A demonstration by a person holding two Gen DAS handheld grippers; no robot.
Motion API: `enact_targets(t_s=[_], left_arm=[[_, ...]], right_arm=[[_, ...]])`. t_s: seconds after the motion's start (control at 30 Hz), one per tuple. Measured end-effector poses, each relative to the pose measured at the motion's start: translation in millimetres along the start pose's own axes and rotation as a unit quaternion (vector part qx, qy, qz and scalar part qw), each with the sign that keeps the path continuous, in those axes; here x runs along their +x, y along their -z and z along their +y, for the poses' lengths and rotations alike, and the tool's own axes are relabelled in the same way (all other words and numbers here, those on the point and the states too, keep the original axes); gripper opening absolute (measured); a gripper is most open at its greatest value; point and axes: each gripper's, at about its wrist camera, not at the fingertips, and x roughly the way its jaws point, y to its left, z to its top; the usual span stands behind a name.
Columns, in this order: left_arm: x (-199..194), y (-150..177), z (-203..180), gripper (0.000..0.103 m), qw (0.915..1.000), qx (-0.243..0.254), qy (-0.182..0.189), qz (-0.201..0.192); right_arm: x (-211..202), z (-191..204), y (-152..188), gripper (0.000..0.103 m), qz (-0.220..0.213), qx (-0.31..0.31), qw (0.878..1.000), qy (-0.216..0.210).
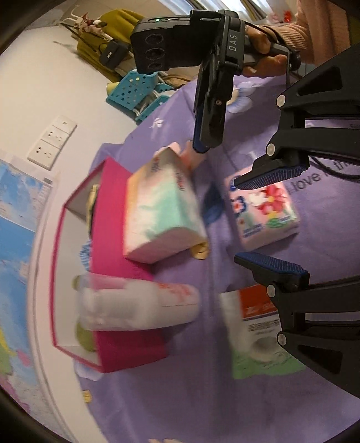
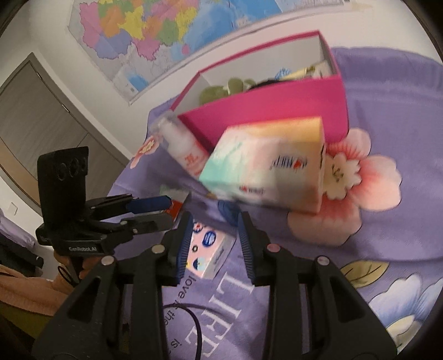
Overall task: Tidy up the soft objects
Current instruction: 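Move the right tool toward the pink floral pack on the bedspread, then close the right tool on the pink floral tissue pack and lift it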
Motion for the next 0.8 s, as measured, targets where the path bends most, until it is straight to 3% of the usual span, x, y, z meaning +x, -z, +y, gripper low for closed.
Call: enact_targets(t_s=[0.3,0.8], left_arm=[[13,22,2,0.047,0.9994,-0.019,0.013,0.028],[15,24,0,0.041,0.9991,-0.021,0.024,0.028]], right_arm=[[19,1,9,0.036,0.03,0.0,1.0,-0.006],[37,-3,23,0.035,0.046,0.019,0.999,-0.012]])
